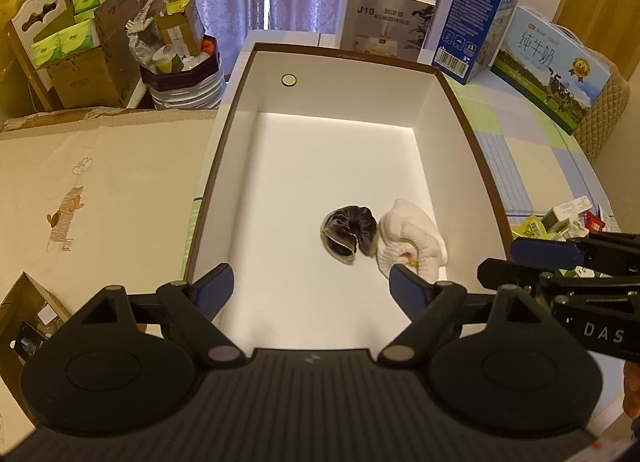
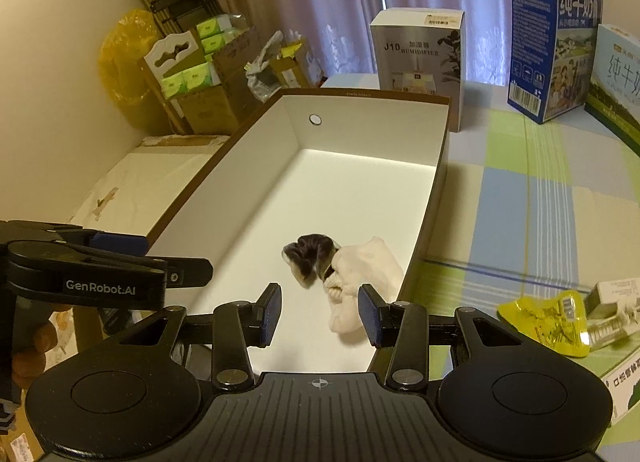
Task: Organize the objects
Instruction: 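Withdraw both tools from the box back toward the table items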
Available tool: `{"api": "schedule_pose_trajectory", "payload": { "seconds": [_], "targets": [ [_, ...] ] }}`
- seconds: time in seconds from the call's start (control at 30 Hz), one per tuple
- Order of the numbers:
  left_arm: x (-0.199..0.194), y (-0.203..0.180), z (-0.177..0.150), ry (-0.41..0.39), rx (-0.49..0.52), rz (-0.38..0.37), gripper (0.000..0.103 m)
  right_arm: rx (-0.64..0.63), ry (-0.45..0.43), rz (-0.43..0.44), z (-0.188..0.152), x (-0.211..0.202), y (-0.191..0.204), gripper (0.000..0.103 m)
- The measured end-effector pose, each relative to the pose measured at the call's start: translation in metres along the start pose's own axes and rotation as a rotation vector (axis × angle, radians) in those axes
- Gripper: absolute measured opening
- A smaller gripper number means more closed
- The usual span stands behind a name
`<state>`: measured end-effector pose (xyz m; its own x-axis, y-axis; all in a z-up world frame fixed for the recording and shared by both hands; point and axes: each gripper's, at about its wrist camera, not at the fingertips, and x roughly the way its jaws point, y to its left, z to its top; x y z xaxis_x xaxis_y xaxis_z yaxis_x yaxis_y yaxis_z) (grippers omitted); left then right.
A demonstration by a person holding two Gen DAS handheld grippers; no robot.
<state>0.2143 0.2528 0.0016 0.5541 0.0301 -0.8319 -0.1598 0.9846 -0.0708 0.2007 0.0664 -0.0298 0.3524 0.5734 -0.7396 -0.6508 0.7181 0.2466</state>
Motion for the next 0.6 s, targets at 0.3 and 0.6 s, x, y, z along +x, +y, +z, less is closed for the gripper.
{"api": "schedule_pose_trajectory", "payload": {
  "seconds": [0.3,0.6],
  "targets": [
    [-0.007,-0.015,-0.005,-0.002,0.017,0.005,0.082,0.018,-0.022,0.009,-0.006,-0.019,-0.004,0.040],
    [-0.026,-0.041,-0.013,-0.026,0.010,0.032,0.082,0.015,-0.039,0.041,-0.015,-0.045,-0.018,0.040]
  ]
}}
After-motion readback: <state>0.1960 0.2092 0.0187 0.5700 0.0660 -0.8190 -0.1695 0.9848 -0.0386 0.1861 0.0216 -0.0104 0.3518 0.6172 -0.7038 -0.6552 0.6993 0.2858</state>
